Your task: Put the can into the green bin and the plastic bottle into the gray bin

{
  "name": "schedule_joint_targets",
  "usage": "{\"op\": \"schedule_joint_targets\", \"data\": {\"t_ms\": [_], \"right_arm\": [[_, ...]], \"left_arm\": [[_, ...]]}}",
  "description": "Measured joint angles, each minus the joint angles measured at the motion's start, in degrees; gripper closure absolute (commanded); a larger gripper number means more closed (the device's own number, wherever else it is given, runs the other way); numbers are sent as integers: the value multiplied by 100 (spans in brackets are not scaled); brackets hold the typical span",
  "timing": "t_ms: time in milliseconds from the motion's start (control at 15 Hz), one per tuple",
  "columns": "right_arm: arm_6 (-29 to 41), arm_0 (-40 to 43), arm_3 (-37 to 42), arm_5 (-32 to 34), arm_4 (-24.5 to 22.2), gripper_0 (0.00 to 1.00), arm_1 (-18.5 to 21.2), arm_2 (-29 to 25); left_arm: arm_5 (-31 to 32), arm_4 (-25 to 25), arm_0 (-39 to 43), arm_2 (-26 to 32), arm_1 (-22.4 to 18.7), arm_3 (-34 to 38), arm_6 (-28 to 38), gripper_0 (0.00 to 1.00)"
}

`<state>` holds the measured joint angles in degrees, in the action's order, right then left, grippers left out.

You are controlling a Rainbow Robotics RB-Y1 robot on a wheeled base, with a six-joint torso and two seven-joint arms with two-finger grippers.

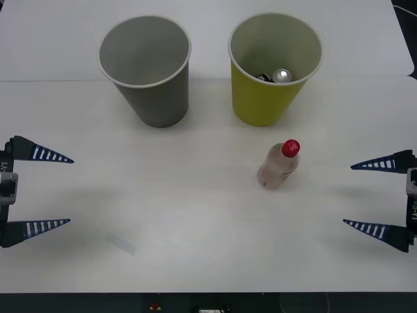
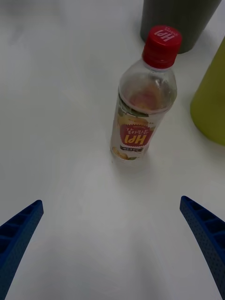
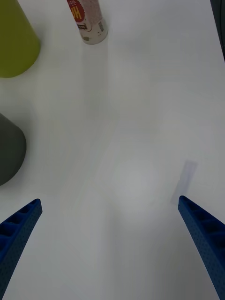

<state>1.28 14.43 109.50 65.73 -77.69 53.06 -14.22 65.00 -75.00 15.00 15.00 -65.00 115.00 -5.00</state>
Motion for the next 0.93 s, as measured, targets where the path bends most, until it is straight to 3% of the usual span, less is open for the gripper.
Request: {"op": "schedule_joint_targets", "data": {"t_ms": [933], "right_arm": [[-877,-166,-1397,17,440,0,-1386,-1]], "left_arm": [[0,0,0,0,0,0,0,0]]}}
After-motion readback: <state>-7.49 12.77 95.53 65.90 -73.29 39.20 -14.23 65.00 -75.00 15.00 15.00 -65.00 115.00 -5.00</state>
